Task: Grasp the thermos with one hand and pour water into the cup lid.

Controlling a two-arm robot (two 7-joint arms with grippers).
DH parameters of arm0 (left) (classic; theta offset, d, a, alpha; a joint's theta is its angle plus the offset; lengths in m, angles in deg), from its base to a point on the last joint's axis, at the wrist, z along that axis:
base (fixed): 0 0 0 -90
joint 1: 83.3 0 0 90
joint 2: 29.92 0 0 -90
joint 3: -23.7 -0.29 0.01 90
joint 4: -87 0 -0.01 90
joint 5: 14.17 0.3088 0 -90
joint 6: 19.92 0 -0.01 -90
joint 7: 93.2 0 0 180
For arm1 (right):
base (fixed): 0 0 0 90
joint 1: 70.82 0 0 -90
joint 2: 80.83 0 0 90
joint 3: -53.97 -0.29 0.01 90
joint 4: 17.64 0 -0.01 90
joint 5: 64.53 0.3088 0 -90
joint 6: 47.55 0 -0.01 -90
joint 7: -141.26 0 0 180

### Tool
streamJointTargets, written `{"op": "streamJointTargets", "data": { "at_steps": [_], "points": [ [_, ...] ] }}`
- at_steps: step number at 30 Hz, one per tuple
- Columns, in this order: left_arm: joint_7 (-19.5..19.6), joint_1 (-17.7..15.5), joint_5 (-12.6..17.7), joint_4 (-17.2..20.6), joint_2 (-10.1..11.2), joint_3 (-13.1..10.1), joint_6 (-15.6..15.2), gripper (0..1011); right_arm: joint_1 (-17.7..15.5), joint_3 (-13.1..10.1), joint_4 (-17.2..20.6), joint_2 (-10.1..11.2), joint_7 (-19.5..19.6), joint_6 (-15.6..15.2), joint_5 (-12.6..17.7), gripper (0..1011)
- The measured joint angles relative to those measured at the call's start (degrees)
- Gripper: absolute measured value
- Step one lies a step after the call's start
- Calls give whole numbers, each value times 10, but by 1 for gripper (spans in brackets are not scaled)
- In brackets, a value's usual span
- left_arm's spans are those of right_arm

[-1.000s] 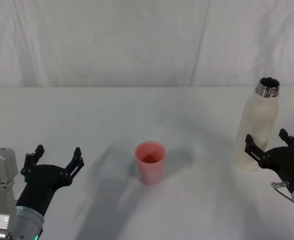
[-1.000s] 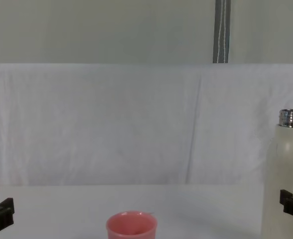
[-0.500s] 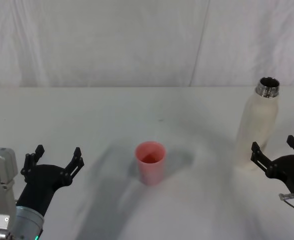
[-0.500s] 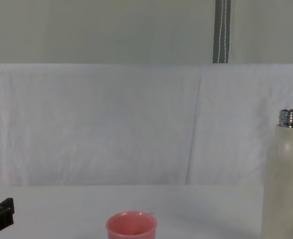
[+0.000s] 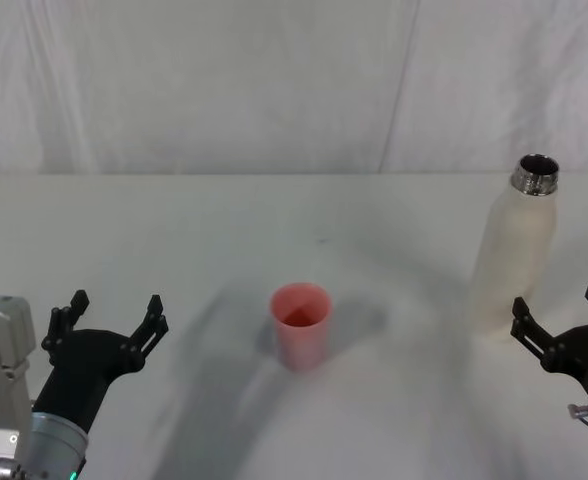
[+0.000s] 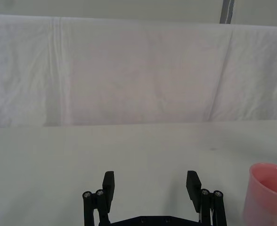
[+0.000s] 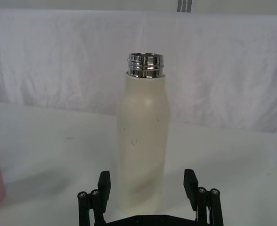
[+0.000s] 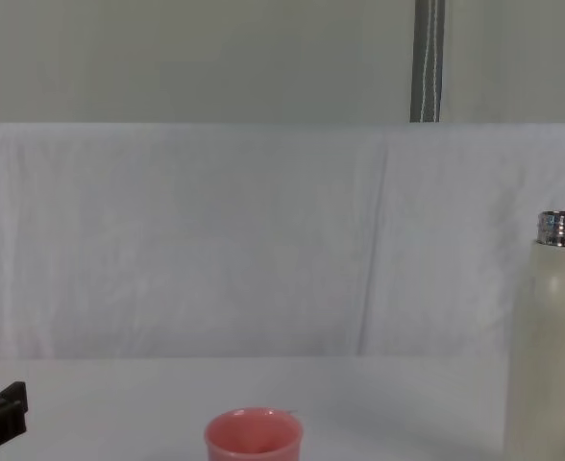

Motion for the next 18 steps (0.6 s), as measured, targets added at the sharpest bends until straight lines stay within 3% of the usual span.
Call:
{"op": "streamJointTargets", "data": {
  "at_steps": [18],
  "points": [
    [0, 0, 0, 0, 0, 0, 0, 1001, 13, 29, -53, -11, -28, 39, 11, 1001]
  ]
}}
